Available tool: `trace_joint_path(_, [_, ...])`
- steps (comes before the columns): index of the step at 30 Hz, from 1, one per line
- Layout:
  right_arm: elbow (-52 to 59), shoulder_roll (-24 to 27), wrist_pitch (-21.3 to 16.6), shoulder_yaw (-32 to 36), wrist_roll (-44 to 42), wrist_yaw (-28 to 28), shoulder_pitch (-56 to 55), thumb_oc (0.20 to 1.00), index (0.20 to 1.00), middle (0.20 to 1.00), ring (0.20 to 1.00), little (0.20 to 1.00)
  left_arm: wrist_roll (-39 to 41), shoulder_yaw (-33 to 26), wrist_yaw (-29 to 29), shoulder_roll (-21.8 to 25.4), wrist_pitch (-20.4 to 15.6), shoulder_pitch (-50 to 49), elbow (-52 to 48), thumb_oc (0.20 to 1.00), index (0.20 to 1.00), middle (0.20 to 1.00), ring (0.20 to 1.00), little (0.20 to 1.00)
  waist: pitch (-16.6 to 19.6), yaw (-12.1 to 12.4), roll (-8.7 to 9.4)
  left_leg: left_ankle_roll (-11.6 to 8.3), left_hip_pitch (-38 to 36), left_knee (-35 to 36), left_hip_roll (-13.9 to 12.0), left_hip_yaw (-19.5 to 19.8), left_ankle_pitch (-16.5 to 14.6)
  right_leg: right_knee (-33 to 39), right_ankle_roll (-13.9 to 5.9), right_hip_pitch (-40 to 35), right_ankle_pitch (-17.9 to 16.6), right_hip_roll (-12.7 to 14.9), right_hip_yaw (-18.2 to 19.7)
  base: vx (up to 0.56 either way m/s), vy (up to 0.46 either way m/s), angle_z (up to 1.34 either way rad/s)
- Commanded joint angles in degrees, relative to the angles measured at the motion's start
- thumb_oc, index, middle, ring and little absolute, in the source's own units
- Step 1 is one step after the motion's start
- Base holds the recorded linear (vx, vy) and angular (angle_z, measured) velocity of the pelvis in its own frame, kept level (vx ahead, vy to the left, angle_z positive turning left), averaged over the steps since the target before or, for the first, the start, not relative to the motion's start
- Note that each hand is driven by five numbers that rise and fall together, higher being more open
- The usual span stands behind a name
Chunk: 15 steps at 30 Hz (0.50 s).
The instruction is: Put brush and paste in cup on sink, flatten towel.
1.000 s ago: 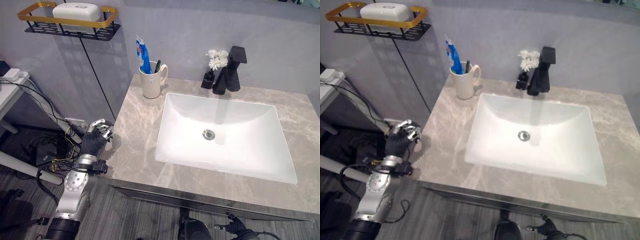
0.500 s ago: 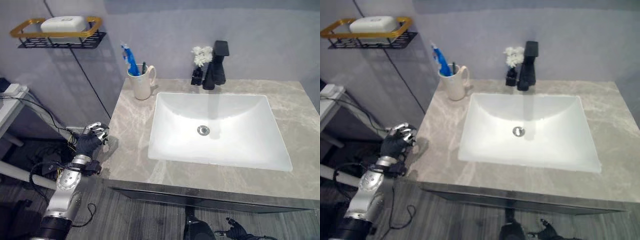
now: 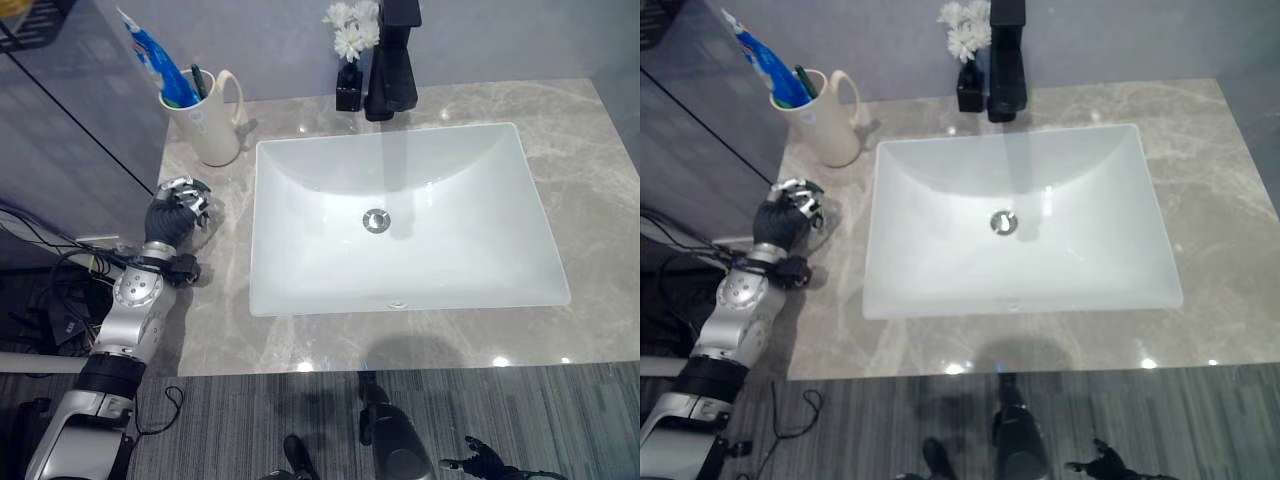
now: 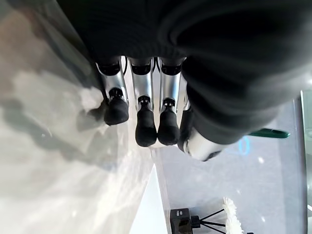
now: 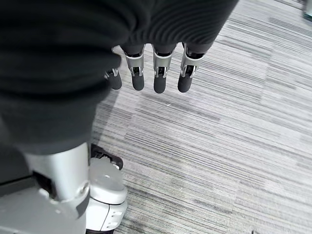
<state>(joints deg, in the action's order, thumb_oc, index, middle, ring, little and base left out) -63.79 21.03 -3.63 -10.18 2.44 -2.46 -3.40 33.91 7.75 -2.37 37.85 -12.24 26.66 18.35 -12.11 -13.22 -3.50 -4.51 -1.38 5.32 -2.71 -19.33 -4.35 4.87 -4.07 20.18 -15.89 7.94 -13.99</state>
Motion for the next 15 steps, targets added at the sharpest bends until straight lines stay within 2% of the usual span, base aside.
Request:
trace_joint_path(1, [0.2,-1.3,-0.2,-0.4,-2.0,-0.6,0.2,1.000,1.000,1.000,1.000,1.000,1.7,-0.5,-1.9,5.5,-2.1,3.3,3.6,0.200,0.200,0.200,0.200,0.200,0.2,-0.2,2.66,-1.00,0.0,-0.3,0.0,0.7,0.9,0.1,-9.26,-2.2,-0.1,5.0,3.7,-0.01,-0.013,0.05])
trace_joint_path(10, [2.9,-2.2,-0.6,-2.8,-3.6,-0.1,1.7,1.000,1.000,1.000,1.000,1.000,0.2,2.4,-5.6,7.4,-2.4,12.8,8.5,0.200,0.200,0.200,0.200,0.200,-0.7,-0.3,4.48,-1.43,3.3,-0.3,-0.3,-0.5,1.9,0.1,-9.56,2.0,-1.3,4.9,4.9,-0.01,-0.012,-0.03])
trace_joint_path(15, [3.4,-1.7,-0.5,-4.0,-3.6,0.0,2.1,1.000,1.000,1.000,1.000,1.000,0.7,5.8,-6.1,8.6,-1.7,19.8,14.9,0.200,0.200,0.200,0.200,0.200,-1.0,-0.7,4.87,-1.92,4.3,-0.3,-1.0,-0.4,2.6,0.1,-9.48,2.9,-1.5,4.7,4.6,0.00,-0.026,-0.01])
